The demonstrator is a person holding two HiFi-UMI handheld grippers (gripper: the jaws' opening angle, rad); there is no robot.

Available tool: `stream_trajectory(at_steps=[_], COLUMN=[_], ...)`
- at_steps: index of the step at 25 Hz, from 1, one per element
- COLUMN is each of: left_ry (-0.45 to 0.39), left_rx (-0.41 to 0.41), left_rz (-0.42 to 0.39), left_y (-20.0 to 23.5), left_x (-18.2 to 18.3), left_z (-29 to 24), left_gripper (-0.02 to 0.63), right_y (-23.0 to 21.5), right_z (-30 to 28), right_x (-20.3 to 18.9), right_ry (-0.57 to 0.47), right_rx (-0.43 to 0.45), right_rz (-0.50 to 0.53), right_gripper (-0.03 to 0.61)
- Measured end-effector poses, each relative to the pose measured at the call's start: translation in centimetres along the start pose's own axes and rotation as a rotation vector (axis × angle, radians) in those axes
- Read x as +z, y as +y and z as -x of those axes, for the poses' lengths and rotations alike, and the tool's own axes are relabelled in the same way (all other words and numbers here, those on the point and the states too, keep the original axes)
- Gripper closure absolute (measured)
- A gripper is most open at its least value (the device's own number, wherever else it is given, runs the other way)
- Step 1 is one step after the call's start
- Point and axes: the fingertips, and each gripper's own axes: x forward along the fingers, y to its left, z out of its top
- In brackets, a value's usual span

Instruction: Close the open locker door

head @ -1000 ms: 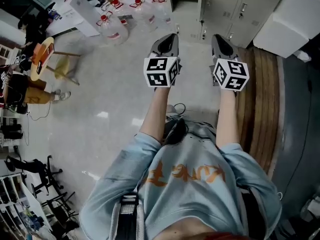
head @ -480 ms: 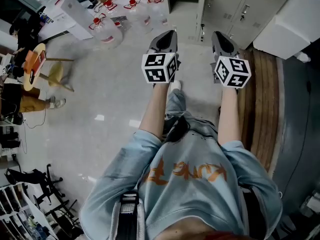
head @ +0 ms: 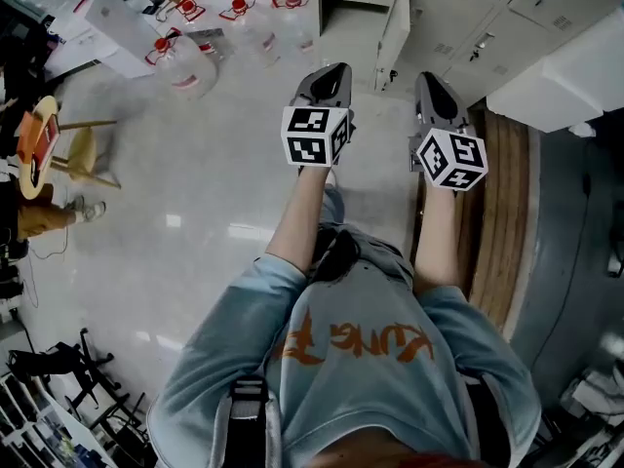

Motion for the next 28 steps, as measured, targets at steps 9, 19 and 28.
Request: stream_trajectory(at_steps=[9, 19, 28], left_ry=[0.108, 0.214, 0.369], left_rx=[-0.024, -0.008, -0.032], left_rz=[0.075, 0.138, 0.141], left_y=[5.9, 12.3, 8.4], left_x=[-5.0, -10.5, -17.3], left_z=[-8.3, -14.7, -17.1], left_gripper=[0.595, 0.595, 0.595], right_y=[-2.1, -1.8, -5.0], right_z=[-9.0, -16.9, -15.5], right_x=[-5.9, -11.0, -16.8], right_ry=[0.146, 0.290, 0.390], right_rx=[-0.002, 0.034, 0.057], right_rz=[0.018, 0.031, 0.026], right_gripper=[0.535, 0.535, 0.534])
